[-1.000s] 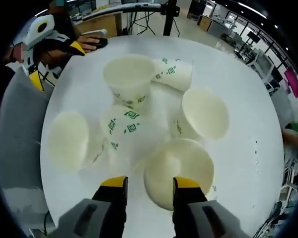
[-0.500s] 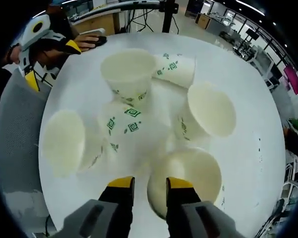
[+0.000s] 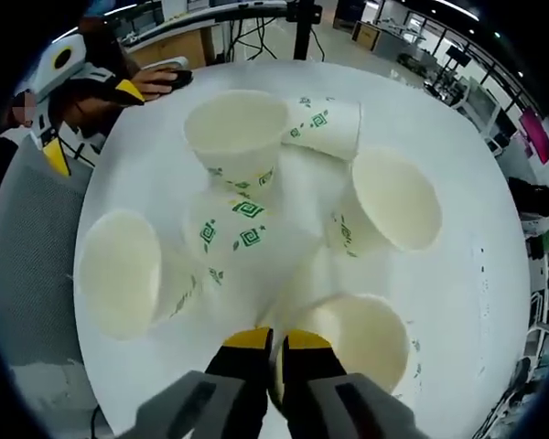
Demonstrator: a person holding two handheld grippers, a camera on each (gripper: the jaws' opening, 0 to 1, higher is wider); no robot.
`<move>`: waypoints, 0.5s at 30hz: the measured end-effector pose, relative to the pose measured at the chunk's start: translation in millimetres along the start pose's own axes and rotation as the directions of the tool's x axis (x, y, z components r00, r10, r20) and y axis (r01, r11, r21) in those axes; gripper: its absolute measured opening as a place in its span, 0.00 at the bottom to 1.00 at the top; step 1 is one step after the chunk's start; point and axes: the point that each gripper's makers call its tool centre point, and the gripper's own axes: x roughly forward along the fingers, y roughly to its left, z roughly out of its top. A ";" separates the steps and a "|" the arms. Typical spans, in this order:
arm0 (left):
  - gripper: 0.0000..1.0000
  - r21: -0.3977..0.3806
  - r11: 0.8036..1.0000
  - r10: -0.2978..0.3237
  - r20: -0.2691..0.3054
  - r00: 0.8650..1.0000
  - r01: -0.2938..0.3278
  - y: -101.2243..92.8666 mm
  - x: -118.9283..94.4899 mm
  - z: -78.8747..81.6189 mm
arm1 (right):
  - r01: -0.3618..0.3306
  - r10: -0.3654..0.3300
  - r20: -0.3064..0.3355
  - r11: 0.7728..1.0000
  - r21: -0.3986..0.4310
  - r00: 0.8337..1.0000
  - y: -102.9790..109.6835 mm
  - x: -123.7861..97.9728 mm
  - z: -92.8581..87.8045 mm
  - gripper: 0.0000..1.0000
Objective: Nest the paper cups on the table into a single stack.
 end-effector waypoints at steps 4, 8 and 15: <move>0.70 0.003 1.000 -0.005 -0.001 1.000 0.005 -0.8 0.3 -0.3 | 0.008 -0.008 0.014 1.000 0.006 1.000 -1.0 -6.5 6.2 0.00; 0.70 0.005 1.000 -0.007 0.000 1.000 0.007 -1.4 0.1 0.9 | 0.012 -0.012 0.021 1.000 0.014 1.000 0.2 -7.9 6.1 0.00; 0.70 0.013 1.000 -0.010 0.008 1.000 0.010 -1.5 0.1 5.6 | 0.028 -0.029 0.025 0.999 0.030 0.999 5.9 -18.2 -1.1 0.00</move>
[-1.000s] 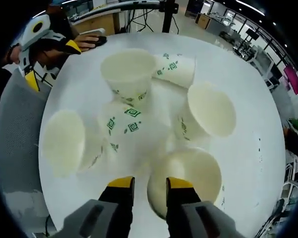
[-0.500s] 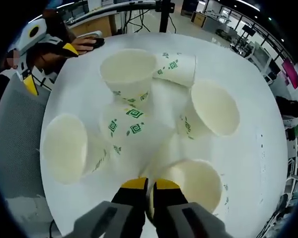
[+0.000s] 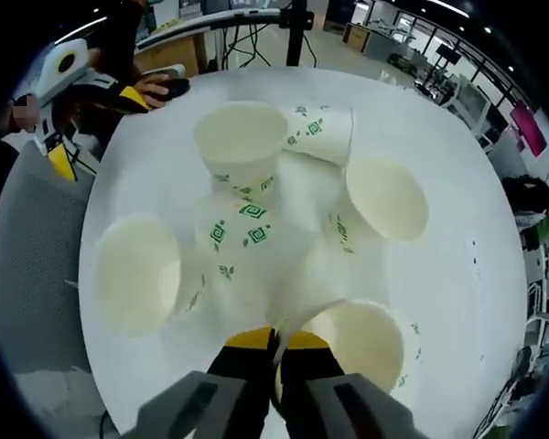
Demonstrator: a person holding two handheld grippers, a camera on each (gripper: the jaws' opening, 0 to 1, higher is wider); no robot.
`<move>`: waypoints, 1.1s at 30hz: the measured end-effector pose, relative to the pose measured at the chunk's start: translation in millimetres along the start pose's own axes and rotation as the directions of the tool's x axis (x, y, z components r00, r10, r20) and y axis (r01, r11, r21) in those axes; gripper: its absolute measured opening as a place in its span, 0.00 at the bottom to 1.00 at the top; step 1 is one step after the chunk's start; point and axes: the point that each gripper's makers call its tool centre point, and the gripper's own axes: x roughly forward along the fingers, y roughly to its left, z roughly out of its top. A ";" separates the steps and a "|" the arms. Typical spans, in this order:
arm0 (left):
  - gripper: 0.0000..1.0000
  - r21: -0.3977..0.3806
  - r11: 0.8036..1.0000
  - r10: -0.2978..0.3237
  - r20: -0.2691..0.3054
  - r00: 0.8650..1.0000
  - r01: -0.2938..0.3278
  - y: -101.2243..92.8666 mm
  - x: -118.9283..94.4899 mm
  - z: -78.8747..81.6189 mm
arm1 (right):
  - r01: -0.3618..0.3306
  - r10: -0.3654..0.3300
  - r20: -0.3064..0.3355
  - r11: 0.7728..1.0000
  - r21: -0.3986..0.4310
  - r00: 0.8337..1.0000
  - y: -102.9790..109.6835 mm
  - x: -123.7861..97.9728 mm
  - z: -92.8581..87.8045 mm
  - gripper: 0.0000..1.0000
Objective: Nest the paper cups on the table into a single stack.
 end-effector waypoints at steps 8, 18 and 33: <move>0.70 0.009 1.000 -0.010 0.004 1.000 0.010 -2.6 1.3 0.2 | 0.025 -0.025 0.006 1.000 0.016 1.000 -1.6 -10.8 -5.9 0.00; 0.71 0.016 1.000 -0.018 0.007 1.000 0.018 -4.9 3.6 -1.4 | 0.066 -0.066 0.019 0.998 -0.003 0.998 2.2 -37.6 -4.5 0.00; 0.71 0.027 0.999 -0.029 0.013 1.000 0.028 -10.0 0.1 -2.3 | 0.095 -0.094 0.021 0.994 -0.045 0.995 10.1 -60.0 -3.4 0.00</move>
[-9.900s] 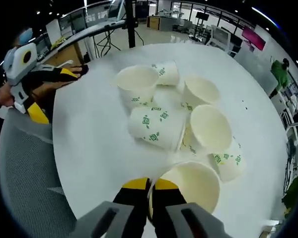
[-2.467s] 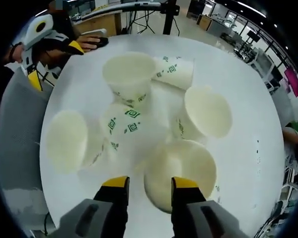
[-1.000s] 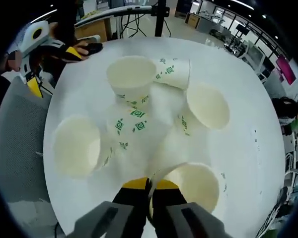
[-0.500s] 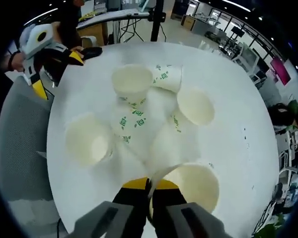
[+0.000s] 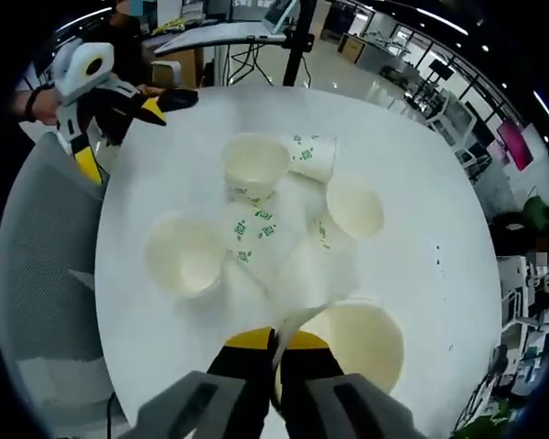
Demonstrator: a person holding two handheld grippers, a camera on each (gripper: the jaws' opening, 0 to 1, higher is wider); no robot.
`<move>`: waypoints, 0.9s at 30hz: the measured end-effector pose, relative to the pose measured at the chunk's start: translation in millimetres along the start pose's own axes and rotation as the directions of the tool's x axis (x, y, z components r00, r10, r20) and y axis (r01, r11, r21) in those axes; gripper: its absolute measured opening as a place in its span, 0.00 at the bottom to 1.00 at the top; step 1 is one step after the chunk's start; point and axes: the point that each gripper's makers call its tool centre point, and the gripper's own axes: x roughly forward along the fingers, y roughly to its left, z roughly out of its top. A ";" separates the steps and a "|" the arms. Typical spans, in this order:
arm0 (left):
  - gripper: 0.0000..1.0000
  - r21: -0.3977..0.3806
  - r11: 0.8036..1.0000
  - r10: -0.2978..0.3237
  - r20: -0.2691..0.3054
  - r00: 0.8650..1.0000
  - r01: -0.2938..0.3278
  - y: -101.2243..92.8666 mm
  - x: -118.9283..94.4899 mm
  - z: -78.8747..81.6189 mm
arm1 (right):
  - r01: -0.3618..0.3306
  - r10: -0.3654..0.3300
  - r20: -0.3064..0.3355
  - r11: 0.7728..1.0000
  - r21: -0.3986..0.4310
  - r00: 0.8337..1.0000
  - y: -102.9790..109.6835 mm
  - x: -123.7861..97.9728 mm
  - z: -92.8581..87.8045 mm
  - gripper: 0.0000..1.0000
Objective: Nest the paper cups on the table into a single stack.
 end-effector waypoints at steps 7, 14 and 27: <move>0.71 0.006 1.000 -0.005 0.000 1.000 0.005 -1.3 -0.9 0.0 | 0.008 -0.008 0.004 1.000 -0.013 1.000 2.8 -10.4 1.8 0.00; 0.71 0.014 1.000 -0.012 0.007 1.000 0.012 -3.9 0.5 3.9 | 0.010 -0.009 0.023 0.999 -0.035 1.000 8.7 -21.9 15.6 0.00; 0.72 0.020 1.000 -0.014 0.016 1.000 0.014 -0.1 1.0 8.5 | -0.011 0.014 0.045 0.998 -0.068 0.999 28.0 -36.0 32.4 0.00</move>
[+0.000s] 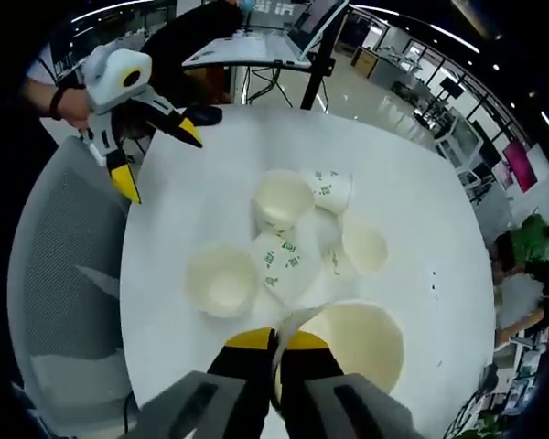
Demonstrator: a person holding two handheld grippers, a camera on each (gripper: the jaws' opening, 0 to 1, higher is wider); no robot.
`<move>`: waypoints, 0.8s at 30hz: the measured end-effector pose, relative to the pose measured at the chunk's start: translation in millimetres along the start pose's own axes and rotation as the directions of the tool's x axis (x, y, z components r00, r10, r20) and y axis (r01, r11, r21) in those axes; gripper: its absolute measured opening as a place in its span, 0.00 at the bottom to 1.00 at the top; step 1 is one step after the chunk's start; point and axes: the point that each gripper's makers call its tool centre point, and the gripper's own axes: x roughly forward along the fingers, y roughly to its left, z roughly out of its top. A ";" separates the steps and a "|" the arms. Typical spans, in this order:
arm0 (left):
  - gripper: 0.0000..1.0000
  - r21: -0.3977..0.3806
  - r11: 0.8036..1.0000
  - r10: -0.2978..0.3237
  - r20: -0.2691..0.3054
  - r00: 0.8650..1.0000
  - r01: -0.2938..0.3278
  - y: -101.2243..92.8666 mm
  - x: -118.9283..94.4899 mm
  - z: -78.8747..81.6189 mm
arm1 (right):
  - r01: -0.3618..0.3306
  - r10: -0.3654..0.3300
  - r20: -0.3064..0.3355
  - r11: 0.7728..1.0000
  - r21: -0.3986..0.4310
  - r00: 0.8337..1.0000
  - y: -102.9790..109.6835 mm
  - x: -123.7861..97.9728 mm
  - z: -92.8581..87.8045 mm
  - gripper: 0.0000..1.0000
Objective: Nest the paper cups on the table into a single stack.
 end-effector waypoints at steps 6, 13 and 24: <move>0.72 0.000 1.000 0.000 -0.001 1.000 0.000 1.2 0.2 -0.2 | -0.010 0.010 0.009 1.000 -0.008 1.000 3.3 0.3 3.9 0.00; 0.72 0.000 1.000 0.001 -0.001 1.000 -0.001 3.1 1.2 -0.7 | -0.023 0.024 0.033 0.999 -0.030 0.999 9.7 -2.8 17.3 0.00; 0.72 -0.002 1.000 0.001 -0.004 1.000 -0.001 4.9 3.0 -1.8 | -0.053 0.057 0.059 0.996 -0.078 0.997 26.1 -3.5 38.9 0.00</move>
